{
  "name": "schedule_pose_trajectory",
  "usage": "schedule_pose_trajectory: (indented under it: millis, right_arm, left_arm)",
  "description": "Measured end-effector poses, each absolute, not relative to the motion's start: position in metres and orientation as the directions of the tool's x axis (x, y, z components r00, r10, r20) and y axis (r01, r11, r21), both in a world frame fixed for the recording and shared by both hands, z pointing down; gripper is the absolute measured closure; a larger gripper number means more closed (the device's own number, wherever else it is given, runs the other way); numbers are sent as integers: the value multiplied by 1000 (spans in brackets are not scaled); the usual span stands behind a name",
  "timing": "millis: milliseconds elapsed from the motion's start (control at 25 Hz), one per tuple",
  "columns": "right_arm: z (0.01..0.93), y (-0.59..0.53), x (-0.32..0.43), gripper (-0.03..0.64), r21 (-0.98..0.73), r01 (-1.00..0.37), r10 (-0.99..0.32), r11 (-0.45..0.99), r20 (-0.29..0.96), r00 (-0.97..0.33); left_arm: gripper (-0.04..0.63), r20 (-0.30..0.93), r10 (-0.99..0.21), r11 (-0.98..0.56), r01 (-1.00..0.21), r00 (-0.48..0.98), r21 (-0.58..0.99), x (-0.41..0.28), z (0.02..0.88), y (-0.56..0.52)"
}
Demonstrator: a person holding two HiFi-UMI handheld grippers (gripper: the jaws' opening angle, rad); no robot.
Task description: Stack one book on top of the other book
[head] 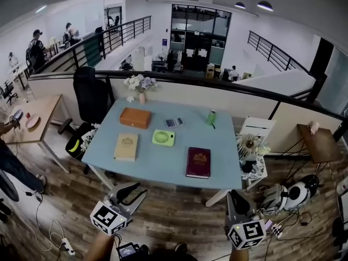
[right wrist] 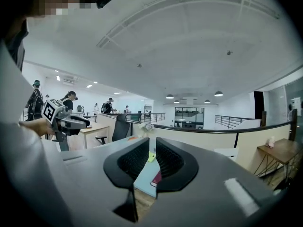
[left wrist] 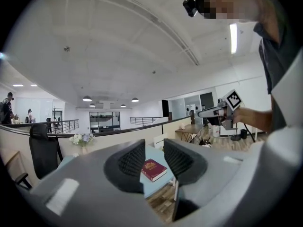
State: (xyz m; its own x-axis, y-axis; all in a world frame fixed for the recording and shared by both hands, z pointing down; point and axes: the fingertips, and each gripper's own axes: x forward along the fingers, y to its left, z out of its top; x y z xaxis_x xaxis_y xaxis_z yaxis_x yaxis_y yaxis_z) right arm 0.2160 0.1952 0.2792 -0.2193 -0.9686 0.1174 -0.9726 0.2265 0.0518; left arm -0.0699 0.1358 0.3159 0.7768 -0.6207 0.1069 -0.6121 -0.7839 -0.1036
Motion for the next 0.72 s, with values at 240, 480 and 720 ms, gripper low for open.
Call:
schedule_pose_trajectory:
  millis: [240,480,720]
  right_arm:
    - [281,179,253,591,35,-961,-958,273,103,-269]
    - [287,171,277,591,17,-946,-943,323,96,-320]
    - [292,167,295,591,-2,-942,-937,336,95,-335]
  left_arm:
    - [426,129,-667,-745,-658,734,-108,-43,319,135]
    - [426,141,-708,-706,-697,691,-127,-22,314,143]
    - [426,155,-725,-688,-714,671,-127,-8,319,148]
